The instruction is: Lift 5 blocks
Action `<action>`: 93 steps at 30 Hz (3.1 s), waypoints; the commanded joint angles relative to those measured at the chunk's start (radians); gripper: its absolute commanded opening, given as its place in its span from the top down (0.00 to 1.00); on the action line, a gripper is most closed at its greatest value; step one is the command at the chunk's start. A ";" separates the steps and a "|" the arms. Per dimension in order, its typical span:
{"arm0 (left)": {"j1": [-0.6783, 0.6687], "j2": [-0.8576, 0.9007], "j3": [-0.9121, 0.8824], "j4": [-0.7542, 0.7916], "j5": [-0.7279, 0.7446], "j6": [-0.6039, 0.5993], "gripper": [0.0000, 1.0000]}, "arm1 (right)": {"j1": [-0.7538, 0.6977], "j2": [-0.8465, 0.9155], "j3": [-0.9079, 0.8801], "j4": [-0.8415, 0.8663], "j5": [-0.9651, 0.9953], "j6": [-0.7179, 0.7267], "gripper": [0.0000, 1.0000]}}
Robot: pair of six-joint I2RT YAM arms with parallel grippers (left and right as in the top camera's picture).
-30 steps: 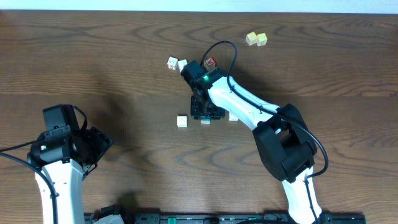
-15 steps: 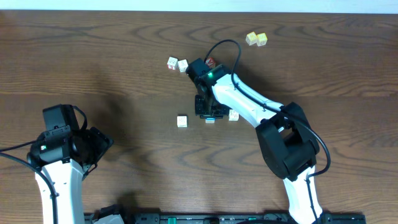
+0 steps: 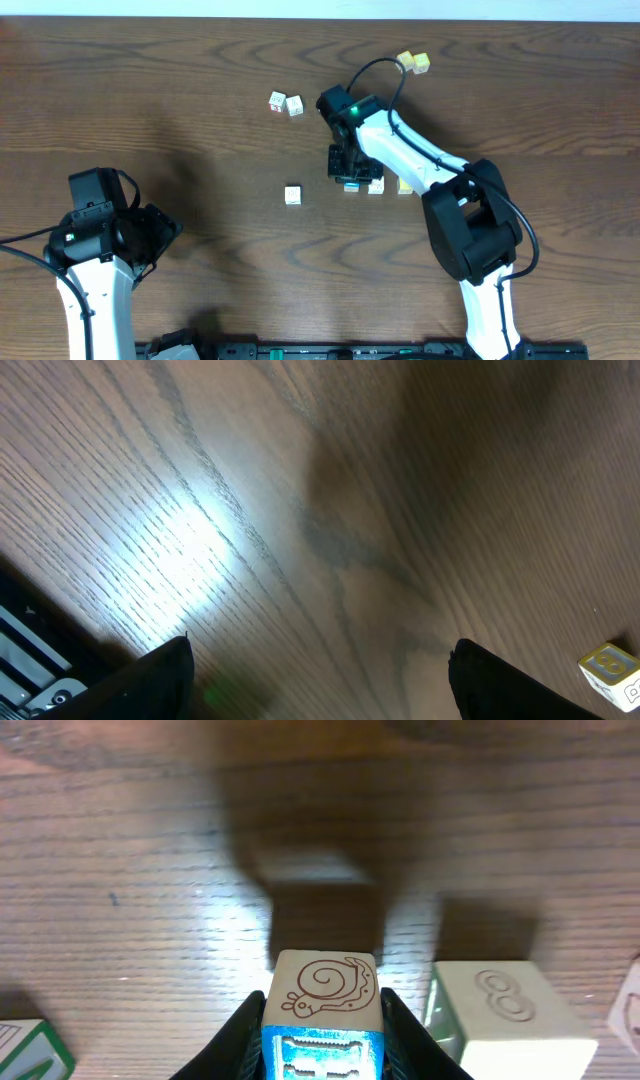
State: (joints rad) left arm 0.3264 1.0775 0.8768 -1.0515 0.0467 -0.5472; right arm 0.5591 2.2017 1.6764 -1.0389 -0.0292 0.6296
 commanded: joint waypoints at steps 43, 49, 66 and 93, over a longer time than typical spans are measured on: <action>0.006 0.000 0.014 -0.007 -0.002 -0.005 0.18 | -0.008 0.000 -0.002 -0.008 -0.050 -0.044 0.74; 0.006 0.000 0.014 -0.007 -0.002 -0.005 0.18 | -0.009 0.000 -0.002 -0.008 -0.049 -0.044 0.73; 0.006 0.000 0.014 -0.007 -0.002 -0.005 0.18 | -0.011 0.000 0.009 -0.013 -0.051 -0.063 0.63; 0.006 0.000 0.014 -0.006 -0.002 -0.005 0.18 | 0.117 0.000 0.304 -0.182 -0.180 -0.299 0.47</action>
State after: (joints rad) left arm 0.3267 1.0775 0.8768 -1.0515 0.0463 -0.5472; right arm 0.6102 2.2021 1.9873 -1.2449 -0.1711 0.3965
